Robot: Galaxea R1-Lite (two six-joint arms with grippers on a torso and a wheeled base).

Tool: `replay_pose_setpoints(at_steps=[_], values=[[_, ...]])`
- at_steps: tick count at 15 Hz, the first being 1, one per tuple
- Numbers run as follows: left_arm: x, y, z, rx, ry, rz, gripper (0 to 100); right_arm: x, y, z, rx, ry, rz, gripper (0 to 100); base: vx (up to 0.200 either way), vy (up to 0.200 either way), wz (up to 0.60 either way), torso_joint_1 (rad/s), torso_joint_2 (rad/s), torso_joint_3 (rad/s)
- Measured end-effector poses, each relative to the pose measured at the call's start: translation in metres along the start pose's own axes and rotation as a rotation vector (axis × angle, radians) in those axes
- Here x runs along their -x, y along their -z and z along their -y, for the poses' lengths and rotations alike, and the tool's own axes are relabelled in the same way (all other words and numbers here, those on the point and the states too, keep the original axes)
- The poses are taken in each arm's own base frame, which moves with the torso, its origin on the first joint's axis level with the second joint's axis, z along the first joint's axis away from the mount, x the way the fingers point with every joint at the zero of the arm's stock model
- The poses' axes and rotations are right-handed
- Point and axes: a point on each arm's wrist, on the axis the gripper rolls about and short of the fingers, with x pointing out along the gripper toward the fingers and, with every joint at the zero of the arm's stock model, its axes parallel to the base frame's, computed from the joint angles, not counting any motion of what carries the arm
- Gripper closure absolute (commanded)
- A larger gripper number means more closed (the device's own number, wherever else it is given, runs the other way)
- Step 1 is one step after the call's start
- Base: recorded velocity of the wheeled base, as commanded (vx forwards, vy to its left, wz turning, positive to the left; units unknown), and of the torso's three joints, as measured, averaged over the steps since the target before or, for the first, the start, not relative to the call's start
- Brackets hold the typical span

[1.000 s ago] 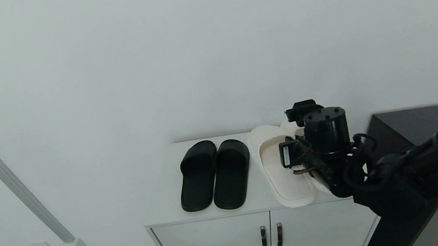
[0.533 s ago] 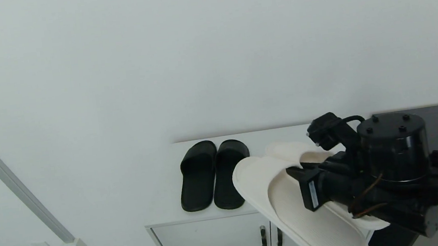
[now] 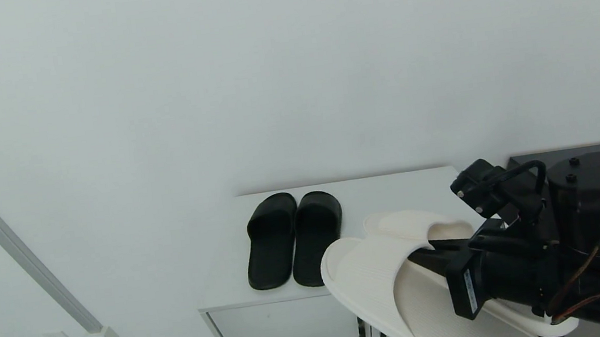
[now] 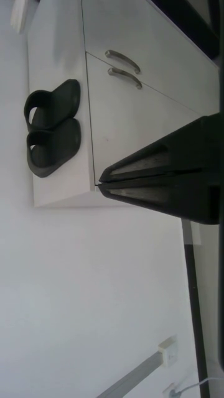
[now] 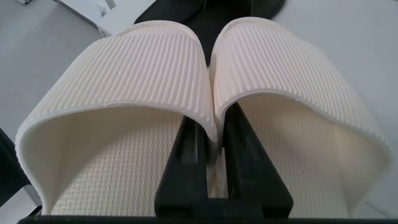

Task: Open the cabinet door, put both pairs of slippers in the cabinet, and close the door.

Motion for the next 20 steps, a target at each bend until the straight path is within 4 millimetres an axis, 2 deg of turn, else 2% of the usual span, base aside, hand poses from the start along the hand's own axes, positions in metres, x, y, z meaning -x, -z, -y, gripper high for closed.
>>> replay_pose_setpoints(at_steps=[10,20], values=[[0.0,0.0,0.0,0.001,0.0,0.0,100,-0.0007,0.0043,0.0005,0.0,0.001,-0.012,100,-0.2,0.0,0.0,0.002,0.0,0.003],[0.0,0.0,0.0,0.001,0.001,0.0,100,0.0012,0.0101,0.0008,0.025,-0.005,-0.013,100,0.0,0.0,0.0,0.0,0.0,0.0]])
